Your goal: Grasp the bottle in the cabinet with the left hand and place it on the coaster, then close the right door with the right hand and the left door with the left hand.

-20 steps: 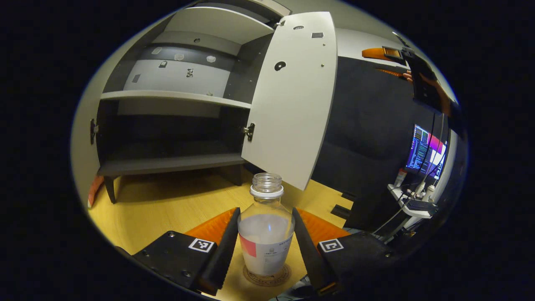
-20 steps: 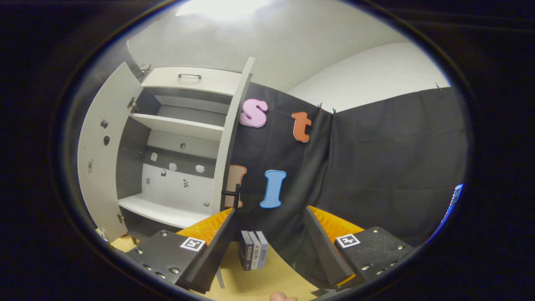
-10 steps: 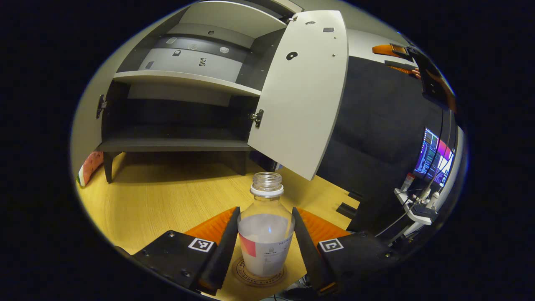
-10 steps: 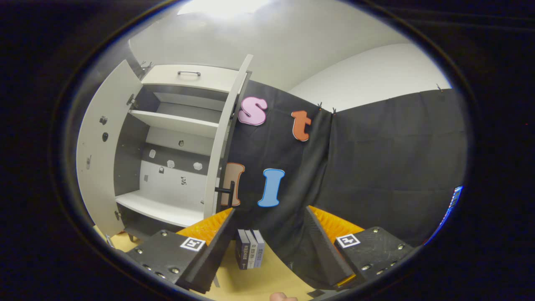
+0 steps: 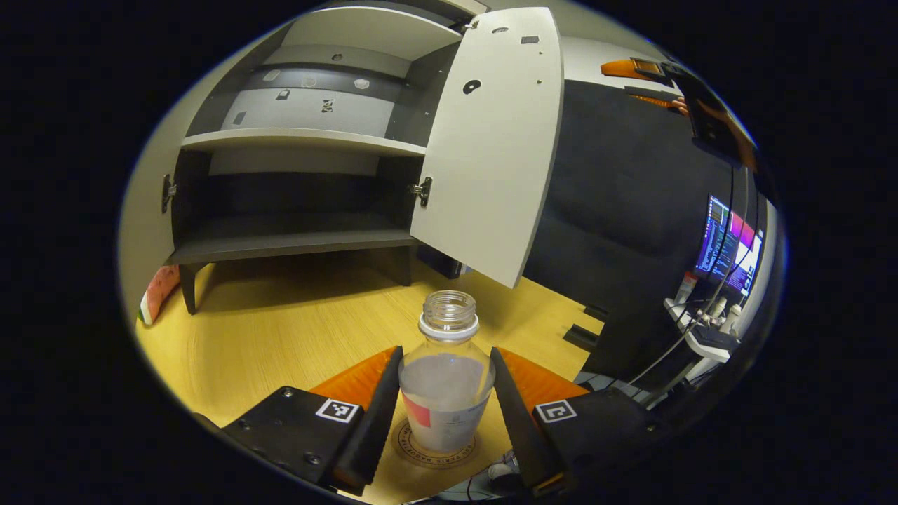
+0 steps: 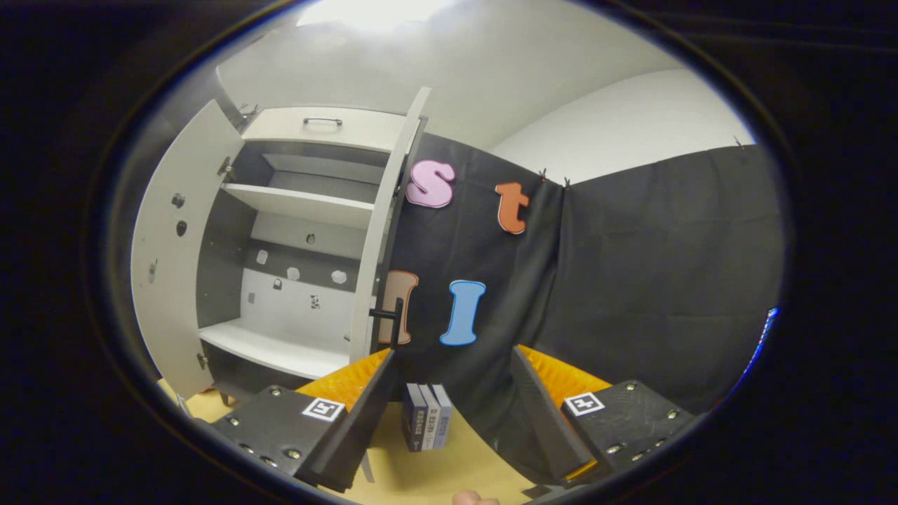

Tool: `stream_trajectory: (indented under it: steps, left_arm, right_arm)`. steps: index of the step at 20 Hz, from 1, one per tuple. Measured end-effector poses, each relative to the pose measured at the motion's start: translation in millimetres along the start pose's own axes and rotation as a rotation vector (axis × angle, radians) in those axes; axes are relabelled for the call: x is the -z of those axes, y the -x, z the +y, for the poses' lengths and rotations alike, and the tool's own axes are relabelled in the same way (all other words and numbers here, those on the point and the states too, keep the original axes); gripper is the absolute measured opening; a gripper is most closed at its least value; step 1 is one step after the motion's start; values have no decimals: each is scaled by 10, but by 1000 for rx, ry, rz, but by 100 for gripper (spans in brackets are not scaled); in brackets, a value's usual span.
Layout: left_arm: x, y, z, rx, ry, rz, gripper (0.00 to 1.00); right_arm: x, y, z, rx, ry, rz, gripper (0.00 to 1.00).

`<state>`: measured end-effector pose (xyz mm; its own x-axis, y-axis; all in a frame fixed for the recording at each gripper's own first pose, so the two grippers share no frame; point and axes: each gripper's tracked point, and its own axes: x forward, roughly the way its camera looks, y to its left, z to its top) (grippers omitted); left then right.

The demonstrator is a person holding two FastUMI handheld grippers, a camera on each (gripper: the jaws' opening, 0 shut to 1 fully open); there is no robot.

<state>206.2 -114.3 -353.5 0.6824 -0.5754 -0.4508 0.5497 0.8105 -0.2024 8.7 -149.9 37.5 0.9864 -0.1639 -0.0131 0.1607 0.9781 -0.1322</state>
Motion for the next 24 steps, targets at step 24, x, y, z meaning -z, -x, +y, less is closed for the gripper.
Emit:
stream_trajectory:
  steps: [24]
  left_arm:
    - [74,164,-143,-16,-14,100,82]
  right_arm:
    - [210,-74,19,-22,-50,42,98]
